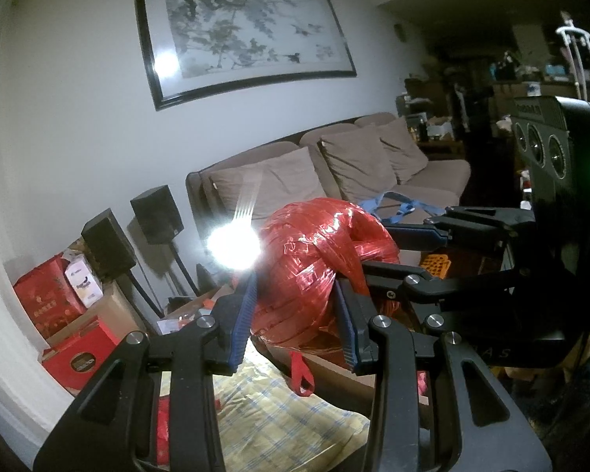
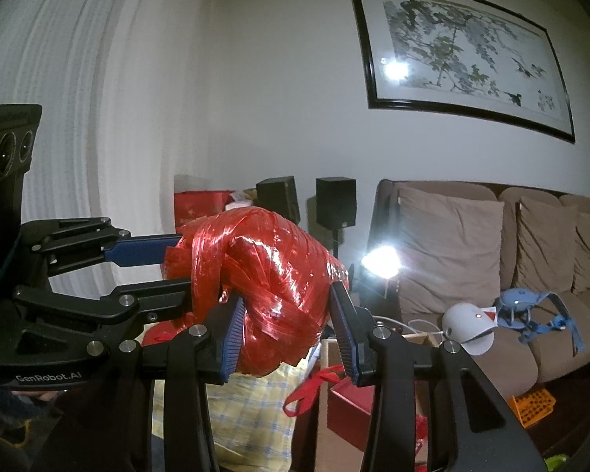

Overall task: Organize objects
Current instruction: 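Hold the red ribbon ball above the cardboard box with both grippers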

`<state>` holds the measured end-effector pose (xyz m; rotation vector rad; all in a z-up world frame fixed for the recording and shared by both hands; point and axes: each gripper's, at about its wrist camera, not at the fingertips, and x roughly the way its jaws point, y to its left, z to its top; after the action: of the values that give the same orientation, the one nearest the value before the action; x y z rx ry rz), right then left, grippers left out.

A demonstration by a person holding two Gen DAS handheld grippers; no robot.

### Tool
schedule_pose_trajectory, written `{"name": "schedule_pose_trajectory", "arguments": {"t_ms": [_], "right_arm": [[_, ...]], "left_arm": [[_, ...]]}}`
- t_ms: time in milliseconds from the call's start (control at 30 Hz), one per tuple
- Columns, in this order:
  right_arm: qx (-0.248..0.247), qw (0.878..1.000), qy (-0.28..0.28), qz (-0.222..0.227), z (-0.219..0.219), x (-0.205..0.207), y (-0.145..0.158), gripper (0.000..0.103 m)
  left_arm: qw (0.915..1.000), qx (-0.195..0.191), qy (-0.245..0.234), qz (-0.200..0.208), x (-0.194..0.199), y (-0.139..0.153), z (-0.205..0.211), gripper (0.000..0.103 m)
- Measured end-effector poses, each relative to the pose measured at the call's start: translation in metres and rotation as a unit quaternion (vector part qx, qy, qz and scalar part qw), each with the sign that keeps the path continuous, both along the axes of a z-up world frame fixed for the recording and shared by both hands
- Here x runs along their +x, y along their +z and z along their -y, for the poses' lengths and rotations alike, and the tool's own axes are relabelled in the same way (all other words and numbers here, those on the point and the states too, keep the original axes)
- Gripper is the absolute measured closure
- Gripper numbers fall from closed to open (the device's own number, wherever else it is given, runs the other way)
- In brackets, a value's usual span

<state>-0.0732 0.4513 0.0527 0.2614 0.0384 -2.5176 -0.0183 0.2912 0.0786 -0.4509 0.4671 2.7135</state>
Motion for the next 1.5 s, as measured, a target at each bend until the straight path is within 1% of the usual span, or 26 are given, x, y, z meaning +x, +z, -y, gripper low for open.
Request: {"name": "schedule_pose_trajectory", "arguments": {"t_ms": [267, 633, 1500], "right_arm": [[0.001, 1.0, -0.01, 0.006, -0.008, -0.004, 0.0, 0.061], [0.0, 1.0, -0.022, 0.017, -0.017, -0.011, -0.001, 0.061], [-0.006, 0.999, -0.042, 0.027, -0.036, -0.018, 0.0, 0.062]], "left_arm": [[0.9999, -0.003, -0.009, 0.004, -0.004, 0.0, -0.009, 0.067], [0.9997, 0.002, -0.019, 0.013, -0.011, -0.001, -0.017, 0.067], [0.9991, 0.006, -0.038, 0.017, -0.022, -0.001, -0.038, 0.068]]}}
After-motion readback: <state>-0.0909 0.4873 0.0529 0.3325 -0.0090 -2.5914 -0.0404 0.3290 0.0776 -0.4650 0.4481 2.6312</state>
